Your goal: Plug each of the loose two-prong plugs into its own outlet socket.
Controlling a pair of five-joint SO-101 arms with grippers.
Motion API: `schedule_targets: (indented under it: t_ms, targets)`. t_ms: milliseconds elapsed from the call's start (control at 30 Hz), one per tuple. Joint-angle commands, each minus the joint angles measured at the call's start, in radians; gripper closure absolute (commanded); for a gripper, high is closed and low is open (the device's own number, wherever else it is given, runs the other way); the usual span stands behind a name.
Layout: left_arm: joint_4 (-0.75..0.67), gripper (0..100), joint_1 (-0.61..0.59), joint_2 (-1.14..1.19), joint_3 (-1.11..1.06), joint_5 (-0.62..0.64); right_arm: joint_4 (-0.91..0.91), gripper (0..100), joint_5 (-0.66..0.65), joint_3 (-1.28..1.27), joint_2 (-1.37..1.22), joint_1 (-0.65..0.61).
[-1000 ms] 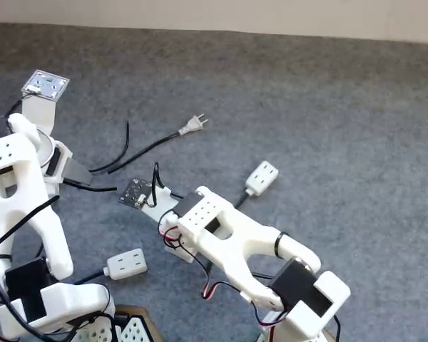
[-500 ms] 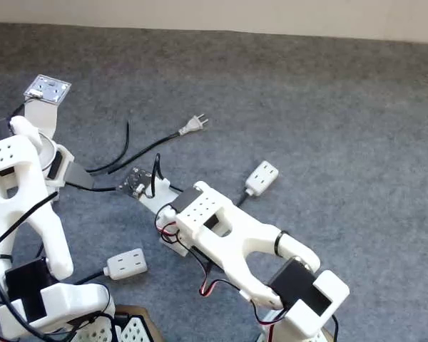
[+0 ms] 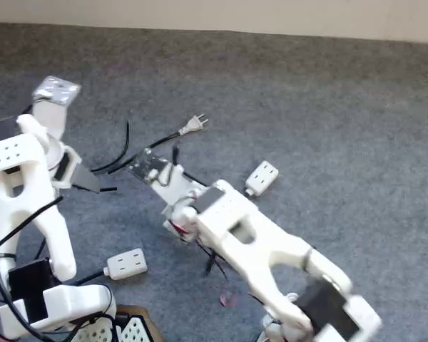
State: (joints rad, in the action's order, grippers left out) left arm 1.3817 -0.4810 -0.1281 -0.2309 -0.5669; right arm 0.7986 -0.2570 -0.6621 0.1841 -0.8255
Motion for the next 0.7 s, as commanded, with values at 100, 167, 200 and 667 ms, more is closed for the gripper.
schedule_targets:
  t_ms: [100, 167, 200, 667]
  targets:
    - [0.003, 61, 0.171, -0.047, 0.004, 0.044, -0.266, 99.4, 0.002, -0.36, 0.437, 0.015]
    - [0.003, 59, 0.225, -0.082, -0.001, 0.064, -0.252, 99.4, 0.002, -0.36, 0.45, 0.016]
    - [0.002, 59, 0.254, -0.111, -0.015, 0.074, -0.254, 99.4, 0.002, -0.36, 0.446, 0.016]
    - [-0.367, 59, 0.487, -0.915, -0.719, 0.212, -0.251, 99.4, 0.02, -0.364, 0.429, 0.022]
